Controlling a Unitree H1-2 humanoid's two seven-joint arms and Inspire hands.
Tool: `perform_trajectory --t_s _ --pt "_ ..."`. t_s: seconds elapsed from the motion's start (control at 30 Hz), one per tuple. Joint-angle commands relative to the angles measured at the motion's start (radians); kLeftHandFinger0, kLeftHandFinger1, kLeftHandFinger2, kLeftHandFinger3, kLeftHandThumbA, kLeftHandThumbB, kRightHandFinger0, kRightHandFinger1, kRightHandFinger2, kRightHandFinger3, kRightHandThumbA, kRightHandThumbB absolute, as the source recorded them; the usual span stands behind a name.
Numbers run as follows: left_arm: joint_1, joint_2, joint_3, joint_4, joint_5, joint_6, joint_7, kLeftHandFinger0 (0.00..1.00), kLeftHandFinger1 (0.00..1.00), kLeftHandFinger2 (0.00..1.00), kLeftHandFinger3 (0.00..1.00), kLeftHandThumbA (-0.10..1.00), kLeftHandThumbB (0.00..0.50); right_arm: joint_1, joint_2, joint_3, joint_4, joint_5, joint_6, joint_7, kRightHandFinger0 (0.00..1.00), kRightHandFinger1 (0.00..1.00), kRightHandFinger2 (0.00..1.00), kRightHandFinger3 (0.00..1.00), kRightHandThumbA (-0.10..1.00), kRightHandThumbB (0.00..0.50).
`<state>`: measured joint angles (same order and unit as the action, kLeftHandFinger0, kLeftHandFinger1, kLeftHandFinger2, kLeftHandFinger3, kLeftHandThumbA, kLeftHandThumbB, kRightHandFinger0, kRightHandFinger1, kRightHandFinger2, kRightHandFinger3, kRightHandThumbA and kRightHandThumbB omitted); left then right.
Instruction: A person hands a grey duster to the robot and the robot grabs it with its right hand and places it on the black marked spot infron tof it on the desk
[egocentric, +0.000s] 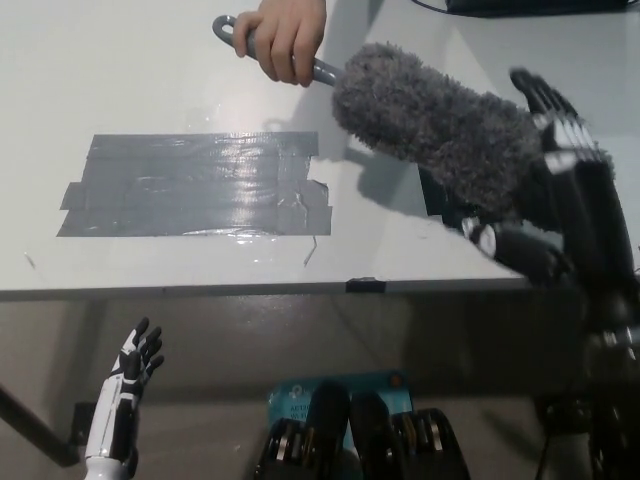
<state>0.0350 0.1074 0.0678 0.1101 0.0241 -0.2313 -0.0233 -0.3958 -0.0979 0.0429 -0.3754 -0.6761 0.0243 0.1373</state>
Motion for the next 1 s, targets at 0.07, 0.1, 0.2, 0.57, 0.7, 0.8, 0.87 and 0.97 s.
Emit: perform_trajectory --t_s 0.07,0.1,0.2,0.57,0.7,0.8,0.87,0.97 --pt "-0.020 0.011 0.000 -0.034 -0.015 -0.033 -0.008 1.00 1.00 1.00 1.00 0.99 0.122 -0.290 -0.057 0.074 0.246 -0.358 0.271 0.097 1.00 1.00 1.00 1.00 1.00 0.486" --pt "-0.019 0.011 0.000 -0.035 -0.016 -0.031 -0.009 1.00 1.00 1.00 1.00 0.99 0.124 -0.295 -0.058 0.078 0.256 -0.360 0.275 0.095 1.00 1.00 1.00 1.00 1.00 0.485" --pt "-0.026 0.010 0.001 -0.035 -0.024 -0.027 -0.011 1.00 1.00 1.00 1.00 0.97 0.117 -0.361 -0.061 0.100 0.382 -0.347 0.298 0.061 1.00 1.00 1.00 1.00 1.00 0.481" --pt "-0.030 0.010 0.003 -0.040 -0.021 -0.018 -0.009 1.00 1.00 1.00 1.00 0.96 0.116 -0.522 -0.051 0.170 0.769 -0.270 0.350 0.006 1.00 1.00 1.00 1.00 1.00 0.500" --pt "-0.032 0.010 0.001 -0.038 -0.016 -0.022 -0.008 1.00 1.00 1.00 1.00 0.97 0.116 -0.558 -0.045 0.180 0.877 -0.243 0.354 0.003 1.00 1.00 1.00 1.00 1.00 0.500" --pt "-0.036 0.013 0.000 -0.034 -0.011 -0.023 -0.008 1.00 1.00 1.00 1.00 0.97 0.111 -0.594 -0.036 0.191 0.975 -0.232 0.375 -0.002 1.00 1.00 1.00 1.00 0.84 0.500" --pt "-0.038 0.013 0.001 -0.032 -0.013 -0.025 -0.008 1.00 1.00 1.00 1.00 0.97 0.108 -0.606 -0.034 0.198 1.005 -0.233 0.394 -0.008 0.76 0.84 0.97 1.00 0.40 0.399" --pt "-0.043 0.017 -0.001 -0.036 -0.017 -0.018 -0.015 1.00 1.00 1.00 1.00 0.96 0.116 -0.580 -0.027 0.181 1.048 -0.215 0.333 -0.170 0.00 0.02 0.16 0.38 -0.10 0.299"
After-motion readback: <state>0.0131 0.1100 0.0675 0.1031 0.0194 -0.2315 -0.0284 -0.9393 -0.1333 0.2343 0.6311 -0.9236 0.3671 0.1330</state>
